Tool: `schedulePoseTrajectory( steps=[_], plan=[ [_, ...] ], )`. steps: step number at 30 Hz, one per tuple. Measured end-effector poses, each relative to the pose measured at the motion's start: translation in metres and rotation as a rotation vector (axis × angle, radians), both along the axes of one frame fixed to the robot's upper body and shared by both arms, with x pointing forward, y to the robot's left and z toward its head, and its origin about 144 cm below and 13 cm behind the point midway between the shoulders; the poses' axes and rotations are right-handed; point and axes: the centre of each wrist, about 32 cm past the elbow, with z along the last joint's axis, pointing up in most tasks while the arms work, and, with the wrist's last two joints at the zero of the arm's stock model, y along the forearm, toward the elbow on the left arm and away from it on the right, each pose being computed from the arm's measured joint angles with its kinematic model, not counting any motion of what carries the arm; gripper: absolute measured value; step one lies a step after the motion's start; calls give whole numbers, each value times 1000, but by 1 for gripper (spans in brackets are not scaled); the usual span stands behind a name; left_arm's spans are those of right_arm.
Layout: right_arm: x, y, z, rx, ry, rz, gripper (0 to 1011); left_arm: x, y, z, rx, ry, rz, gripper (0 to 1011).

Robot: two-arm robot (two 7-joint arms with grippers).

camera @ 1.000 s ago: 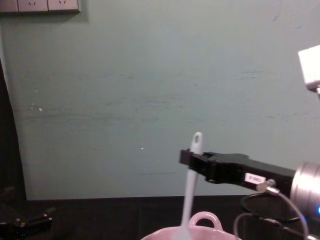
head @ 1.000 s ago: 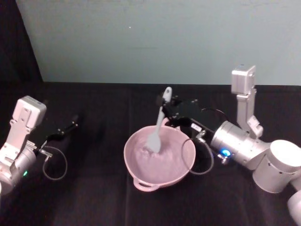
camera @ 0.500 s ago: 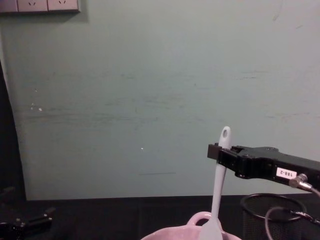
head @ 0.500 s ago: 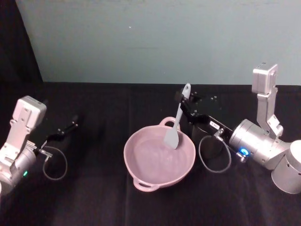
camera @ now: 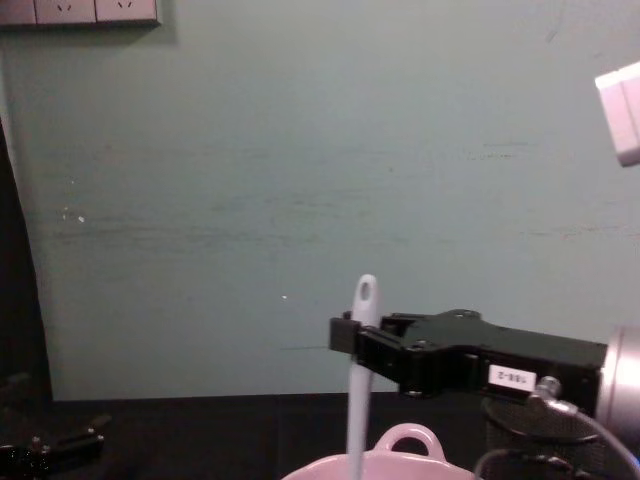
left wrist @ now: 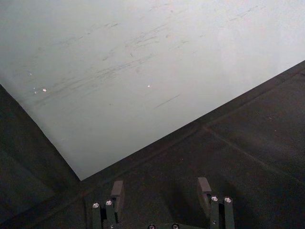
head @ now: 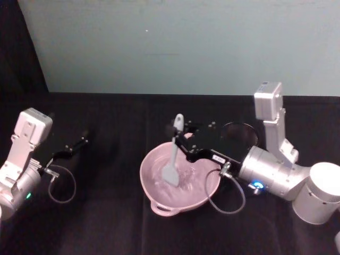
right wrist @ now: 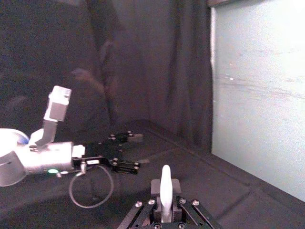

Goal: Use the one hand to pick up the spoon and stir the clear water in the bowl.

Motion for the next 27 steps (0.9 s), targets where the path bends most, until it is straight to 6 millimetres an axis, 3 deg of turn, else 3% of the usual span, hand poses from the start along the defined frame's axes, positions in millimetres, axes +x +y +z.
schedulePoseTrajectory(
  steps=[7, 15, 27],
  plan=[
    [5, 14, -1, 8, 4, 31, 116, 0, 0, 0, 0, 0, 0, 1005],
    [16, 15, -5, 28, 18, -15, 116, 0, 0, 0, 0, 0, 0, 1005],
    [21, -15, 0, 11, -11, -150, 116, 0, 0, 0, 0, 0, 0, 1005]
  ],
)
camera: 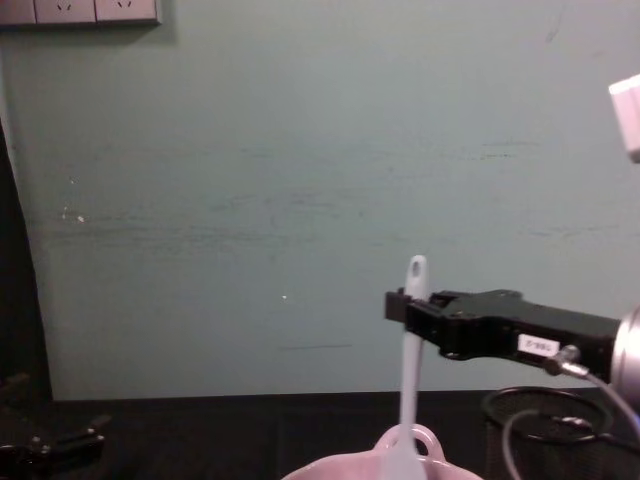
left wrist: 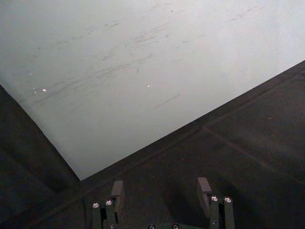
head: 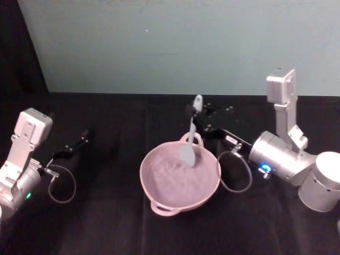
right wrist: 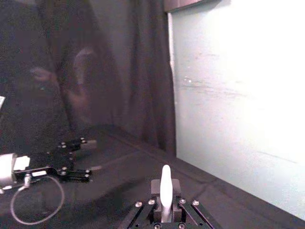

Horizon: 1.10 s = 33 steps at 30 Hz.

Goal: Use the one hand to pick up the spoon and stir the clear water in the bowl.

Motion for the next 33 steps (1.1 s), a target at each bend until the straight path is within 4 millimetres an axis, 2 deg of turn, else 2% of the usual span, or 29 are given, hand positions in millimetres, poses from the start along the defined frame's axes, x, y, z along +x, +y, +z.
schedulePoseTrajectory(
  steps=[7, 15, 26, 33],
  plan=[
    [-6, -12, 2, -13, -8, -19, 116, 0, 0, 0, 0, 0, 0, 1005],
    [-13, -12, 4, -36, -16, -2, 116, 0, 0, 0, 0, 0, 0, 1005],
    [-27, 14, 7, -64, -18, 124, 116, 0, 0, 0, 0, 0, 0, 1005],
    [-28, 29, 6, -45, -17, 159, 116, 0, 0, 0, 0, 0, 0, 1005]
  ],
)
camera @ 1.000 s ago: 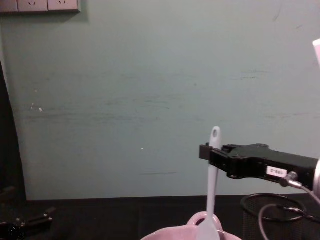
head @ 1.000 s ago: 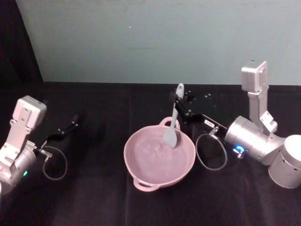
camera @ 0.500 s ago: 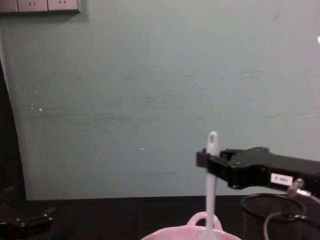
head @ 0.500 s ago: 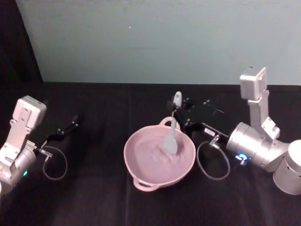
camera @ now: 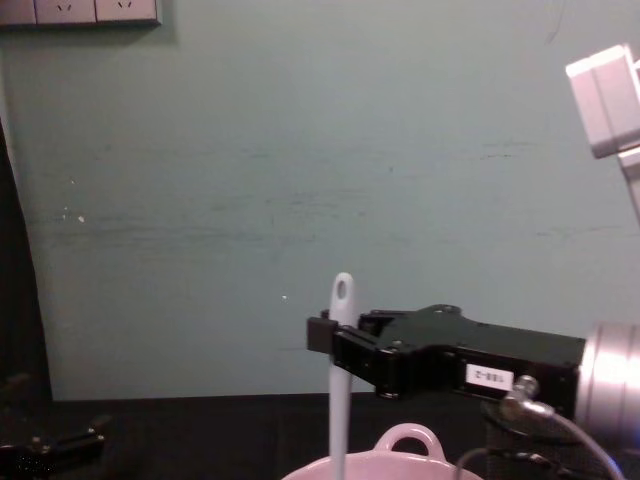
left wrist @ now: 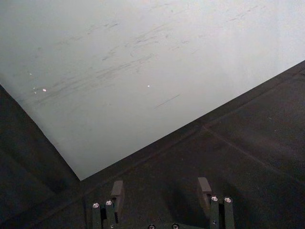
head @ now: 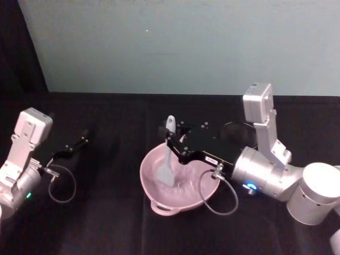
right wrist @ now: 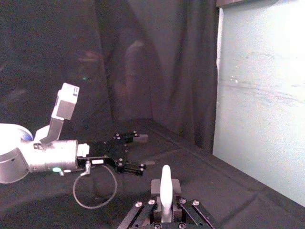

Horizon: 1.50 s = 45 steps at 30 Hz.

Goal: Use the one hand to pick up the spoon and stir the clear water in the bowl.

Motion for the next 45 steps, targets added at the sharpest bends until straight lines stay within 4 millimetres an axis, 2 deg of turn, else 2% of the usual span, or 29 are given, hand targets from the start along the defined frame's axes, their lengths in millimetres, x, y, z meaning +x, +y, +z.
schedulePoseTrajectory(
  steps=[12, 23, 26, 33, 38, 45],
  plan=[
    [15, 13, -7, 19, 21, -64, 117, 0, 0, 0, 0, 0, 0, 1005],
    [21, -7, -9, 2, -9, -206, 116, 0, 0, 0, 0, 0, 0, 1005],
    [19, -16, -9, -4, -20, -230, 117, 0, 0, 0, 0, 0, 0, 1005],
    [11, -24, -6, -27, -48, -233, 117, 0, 0, 0, 0, 0, 0, 1005],
    [4, -22, -4, -45, -59, -200, 116, 0, 0, 0, 0, 0, 0, 1005],
    [-7, -9, -2, -58, -64, -89, 117, 0, 0, 0, 0, 0, 0, 1005]
  ],
)
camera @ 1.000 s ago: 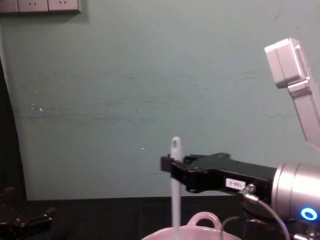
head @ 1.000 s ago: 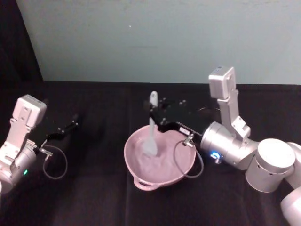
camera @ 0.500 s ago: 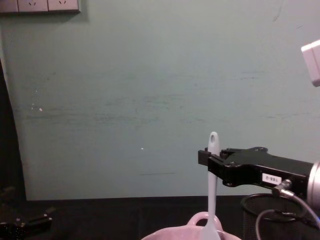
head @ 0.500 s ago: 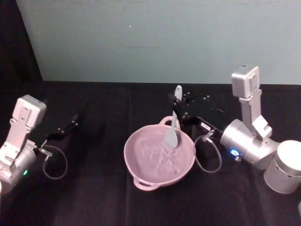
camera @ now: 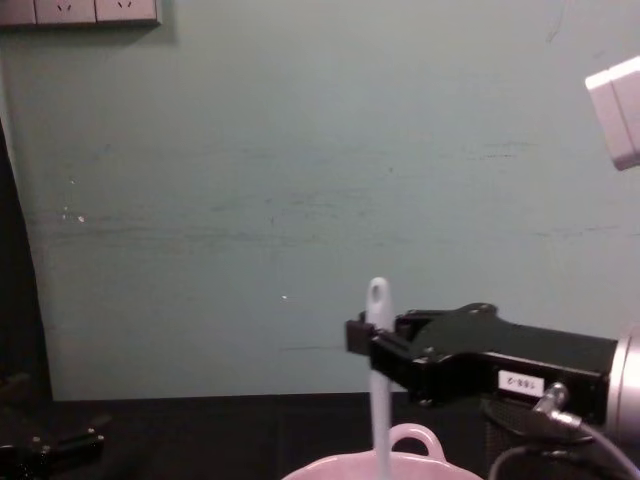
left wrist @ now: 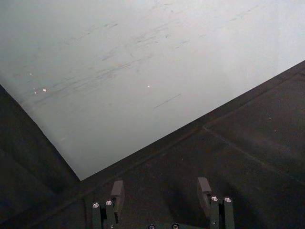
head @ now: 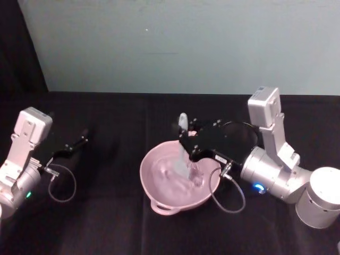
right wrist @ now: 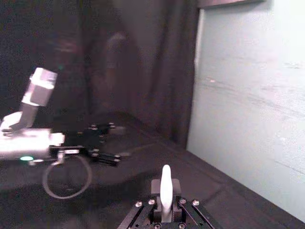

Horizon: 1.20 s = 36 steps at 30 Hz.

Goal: Use the one hand to pick up the spoon and stir the clear water in the bowl.

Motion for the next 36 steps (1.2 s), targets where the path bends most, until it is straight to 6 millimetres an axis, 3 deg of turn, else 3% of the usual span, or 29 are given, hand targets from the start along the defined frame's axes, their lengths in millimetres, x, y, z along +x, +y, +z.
schedulePoseTrajectory(
  steps=[9, 20, 36],
  plan=[
    [0, 14, -1, 22, 20, 65, 116, 0, 0, 0, 0, 0, 0, 1005],
    [15, 22, -10, 121, 81, 52, 116, 0, 0, 0, 0, 0, 0, 1005],
    [24, -8, -14, 133, 72, -137, 116, 0, 0, 0, 0, 0, 0, 1005]
  ],
)
